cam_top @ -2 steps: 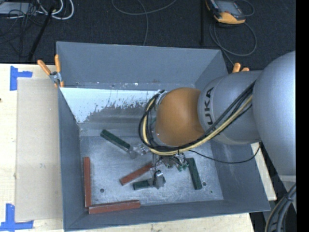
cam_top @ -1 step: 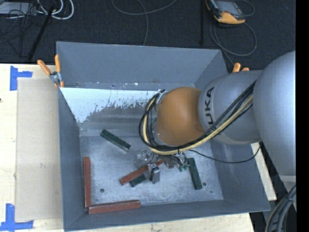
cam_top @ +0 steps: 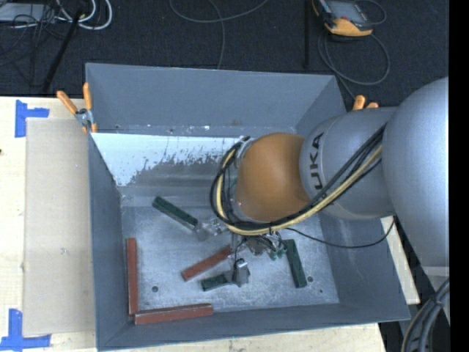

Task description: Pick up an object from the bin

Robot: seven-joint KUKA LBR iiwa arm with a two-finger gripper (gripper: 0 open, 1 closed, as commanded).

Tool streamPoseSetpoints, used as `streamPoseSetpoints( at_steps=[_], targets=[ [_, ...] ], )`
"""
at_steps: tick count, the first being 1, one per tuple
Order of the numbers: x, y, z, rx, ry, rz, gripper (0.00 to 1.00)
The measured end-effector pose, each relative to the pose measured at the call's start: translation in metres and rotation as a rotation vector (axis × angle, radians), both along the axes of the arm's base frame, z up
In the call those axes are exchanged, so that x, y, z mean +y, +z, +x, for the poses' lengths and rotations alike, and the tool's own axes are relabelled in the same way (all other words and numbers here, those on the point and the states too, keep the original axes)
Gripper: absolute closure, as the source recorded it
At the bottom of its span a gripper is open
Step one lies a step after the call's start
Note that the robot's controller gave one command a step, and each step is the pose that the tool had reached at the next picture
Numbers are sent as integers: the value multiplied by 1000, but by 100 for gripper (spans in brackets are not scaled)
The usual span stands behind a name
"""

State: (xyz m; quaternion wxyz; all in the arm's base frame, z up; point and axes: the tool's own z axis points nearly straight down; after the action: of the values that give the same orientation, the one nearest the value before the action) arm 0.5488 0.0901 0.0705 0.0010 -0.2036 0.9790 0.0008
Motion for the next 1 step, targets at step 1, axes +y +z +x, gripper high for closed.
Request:
streamPoseSetpoints(
  at_steps=[1],
  targets=[
    [0, 2, -1, 8, -1, -2, 100]
  ],
)
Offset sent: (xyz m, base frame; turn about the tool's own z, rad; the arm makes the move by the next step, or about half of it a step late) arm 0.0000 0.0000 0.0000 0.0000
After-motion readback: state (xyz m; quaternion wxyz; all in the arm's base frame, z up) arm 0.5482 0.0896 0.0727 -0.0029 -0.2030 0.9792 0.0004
